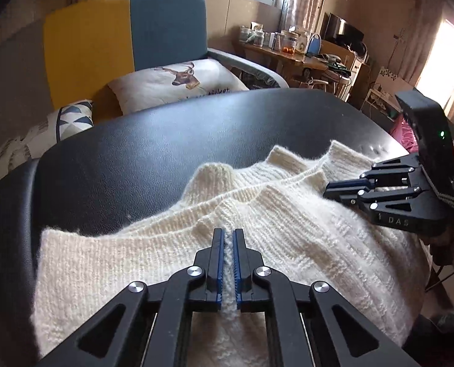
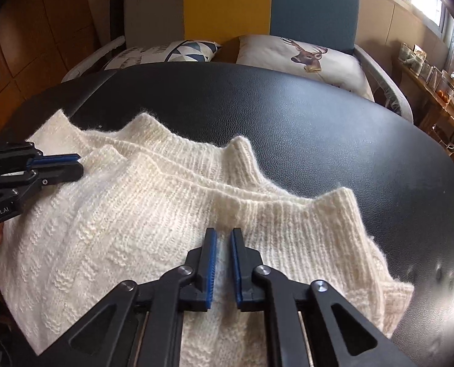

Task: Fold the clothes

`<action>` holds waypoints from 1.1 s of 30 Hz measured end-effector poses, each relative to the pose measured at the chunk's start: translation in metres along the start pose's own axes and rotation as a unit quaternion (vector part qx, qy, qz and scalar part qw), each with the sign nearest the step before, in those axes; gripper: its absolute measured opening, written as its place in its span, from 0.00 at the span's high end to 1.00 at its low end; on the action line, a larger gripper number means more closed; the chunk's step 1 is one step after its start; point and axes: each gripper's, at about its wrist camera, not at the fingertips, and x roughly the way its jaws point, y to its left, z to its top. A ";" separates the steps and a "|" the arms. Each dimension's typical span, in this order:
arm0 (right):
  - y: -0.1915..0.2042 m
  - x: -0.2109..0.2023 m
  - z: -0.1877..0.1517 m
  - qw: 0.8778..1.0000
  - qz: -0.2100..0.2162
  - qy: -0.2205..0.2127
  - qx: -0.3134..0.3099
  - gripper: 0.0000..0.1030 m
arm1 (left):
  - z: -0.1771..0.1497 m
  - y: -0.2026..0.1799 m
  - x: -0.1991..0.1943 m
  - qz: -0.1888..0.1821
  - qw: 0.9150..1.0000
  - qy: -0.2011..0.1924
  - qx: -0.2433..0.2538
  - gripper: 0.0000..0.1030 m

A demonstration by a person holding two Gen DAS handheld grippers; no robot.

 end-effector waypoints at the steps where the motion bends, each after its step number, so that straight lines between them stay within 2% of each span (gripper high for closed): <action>1: -0.001 -0.001 0.003 1.000 -0.003 -0.003 0.001 0.97 | 0.004 -0.001 0.002 0.003 1.000 -0.002 0.002 0.95; 4: -0.009 -0.006 0.009 1.000 -0.021 -0.014 0.009 0.98 | 0.003 0.003 0.021 0.019 1.000 0.016 0.003 0.95; 6: -0.015 0.005 0.007 0.999 -0.032 -0.004 0.024 0.98 | -0.006 0.007 0.033 0.014 0.999 0.029 -0.011 0.95; 9: -0.017 0.011 0.000 0.999 -0.032 -0.016 0.031 0.98 | -0.006 0.013 0.030 0.004 0.999 0.024 -0.033 0.94; 12: -0.020 0.008 0.007 0.999 -0.026 -0.005 0.043 0.98 | -0.006 0.013 0.028 0.008 0.999 0.023 -0.031 0.94; 14: -0.020 -0.008 0.013 0.998 0.022 -0.021 0.058 0.95 | -0.007 0.013 0.028 0.011 0.999 0.023 -0.036 0.94; 16: -0.016 -0.019 0.018 0.992 0.093 -0.027 0.077 0.92 | -0.009 0.014 0.027 0.011 0.999 0.019 -0.041 0.94; 18: -0.004 -0.020 0.024 0.989 0.128 -0.019 0.070 0.87 | -0.009 0.015 0.026 0.011 0.999 0.018 -0.046 0.93; 19: 0.004 -0.016 0.026 0.990 0.127 -0.009 0.058 0.86 | -0.010 0.016 0.026 0.011 0.999 0.019 -0.048 0.92; 23: 0.004 0.011 0.029 0.997 0.062 0.014 0.052 0.86 | -0.012 0.021 0.028 0.003 0.998 0.022 -0.063 0.90; 25: -0.010 0.017 0.032 0.996 0.036 0.014 0.075 0.87 | -0.013 0.023 0.026 0.002 0.997 0.022 -0.072 0.90; 27: -0.022 0.016 0.031 0.992 0.057 0.019 0.108 0.87 | -0.012 0.023 0.020 0.002 0.997 0.017 -0.077 0.90; 33: -0.039 -0.028 0.018 0.990 0.079 -0.011 0.116 0.84 | -0.012 0.030 -0.032 0.021 0.996 -0.030 -0.087 0.90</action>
